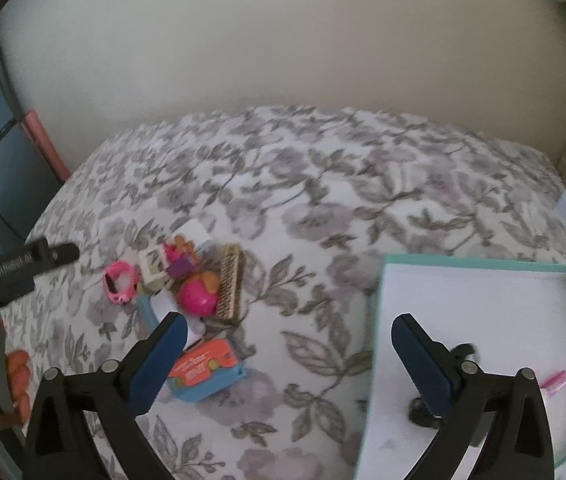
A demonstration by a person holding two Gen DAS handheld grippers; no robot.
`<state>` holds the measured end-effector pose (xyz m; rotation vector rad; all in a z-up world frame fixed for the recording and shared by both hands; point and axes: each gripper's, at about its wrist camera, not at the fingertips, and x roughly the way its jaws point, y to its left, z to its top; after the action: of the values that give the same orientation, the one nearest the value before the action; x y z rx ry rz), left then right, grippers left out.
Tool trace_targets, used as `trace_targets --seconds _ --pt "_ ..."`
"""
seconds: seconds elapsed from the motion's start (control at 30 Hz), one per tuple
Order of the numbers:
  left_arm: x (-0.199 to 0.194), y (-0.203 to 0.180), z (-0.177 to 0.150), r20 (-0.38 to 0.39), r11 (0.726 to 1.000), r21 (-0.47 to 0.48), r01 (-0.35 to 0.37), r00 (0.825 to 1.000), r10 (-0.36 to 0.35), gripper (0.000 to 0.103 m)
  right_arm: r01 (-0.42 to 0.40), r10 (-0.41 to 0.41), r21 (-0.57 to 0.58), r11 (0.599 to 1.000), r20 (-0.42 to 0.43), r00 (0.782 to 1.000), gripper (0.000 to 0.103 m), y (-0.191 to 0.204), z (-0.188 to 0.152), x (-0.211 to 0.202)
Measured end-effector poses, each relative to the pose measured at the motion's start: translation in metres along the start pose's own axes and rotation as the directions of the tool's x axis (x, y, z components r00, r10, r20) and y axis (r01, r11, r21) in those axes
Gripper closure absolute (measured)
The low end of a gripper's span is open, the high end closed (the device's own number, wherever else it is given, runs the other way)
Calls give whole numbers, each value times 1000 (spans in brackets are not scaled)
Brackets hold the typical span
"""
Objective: Organize rigid objects
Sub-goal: 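Move both grippers back to the toy pile, then grasp the pink watch band with the left gripper while the right grasps the carrot knife toy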
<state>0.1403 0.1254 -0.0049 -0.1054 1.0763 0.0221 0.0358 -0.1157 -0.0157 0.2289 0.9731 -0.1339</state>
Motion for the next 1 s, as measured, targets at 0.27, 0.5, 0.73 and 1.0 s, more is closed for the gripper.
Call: trace_targets --seconds 0.27,0.5,0.73,1.0 --pt "41 11 4 -113 999 33 -28 993 31 4 -71 58 -89 993 -141 988 0 32 -24 46" --pt "82 22 1 -198 999 23 -40 979 43 4 -73 31 -184 980 -224 974 0 56 -43 73" --pt "105 24 -1 -226 998 28 -49 973 54 6 -15 -46 -280 960 -212 976 0 68 -52 83" --pt "104 3 -2 -197 992 114 -45 978 67 37 -6 -52 -268 963 -211 976 1 71 -51 86"
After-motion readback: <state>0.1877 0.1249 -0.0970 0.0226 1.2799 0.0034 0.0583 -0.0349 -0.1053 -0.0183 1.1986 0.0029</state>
